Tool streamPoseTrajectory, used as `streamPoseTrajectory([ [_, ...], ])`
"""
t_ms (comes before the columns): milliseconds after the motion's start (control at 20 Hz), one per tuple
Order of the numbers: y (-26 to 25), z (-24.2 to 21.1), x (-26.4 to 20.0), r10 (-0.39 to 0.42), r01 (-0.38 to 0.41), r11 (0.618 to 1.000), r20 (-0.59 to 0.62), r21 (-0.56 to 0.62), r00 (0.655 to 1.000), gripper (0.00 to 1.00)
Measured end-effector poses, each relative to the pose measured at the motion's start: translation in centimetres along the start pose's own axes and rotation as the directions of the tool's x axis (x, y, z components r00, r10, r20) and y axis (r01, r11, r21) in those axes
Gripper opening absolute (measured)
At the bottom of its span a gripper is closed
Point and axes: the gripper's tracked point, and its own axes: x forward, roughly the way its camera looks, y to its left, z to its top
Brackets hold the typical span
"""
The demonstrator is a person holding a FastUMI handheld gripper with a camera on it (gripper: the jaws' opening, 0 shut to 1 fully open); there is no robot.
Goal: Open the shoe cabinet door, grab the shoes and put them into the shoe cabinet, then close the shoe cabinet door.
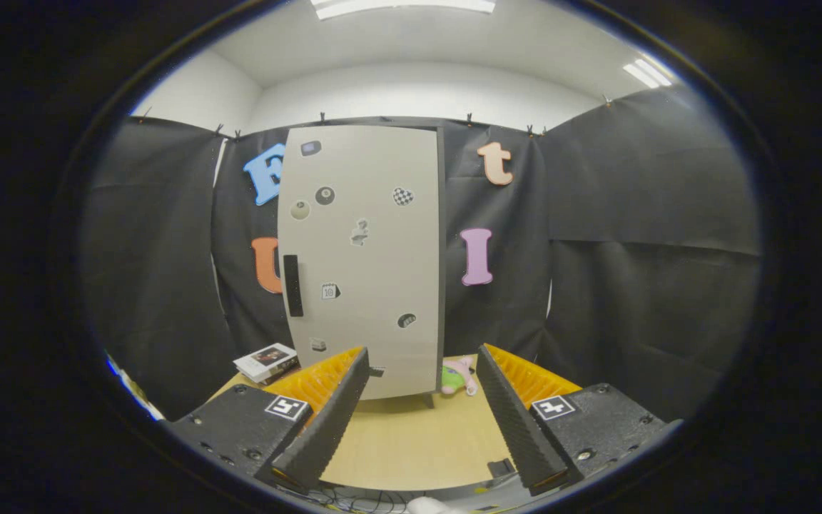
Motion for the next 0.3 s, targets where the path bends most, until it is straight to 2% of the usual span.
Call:
streamPoseTrajectory([
  [300, 0.71, -0.18, -0.01, 0.009, -0.009, 1.000, -0.004, -0.014, 1.000, 0.99],
])
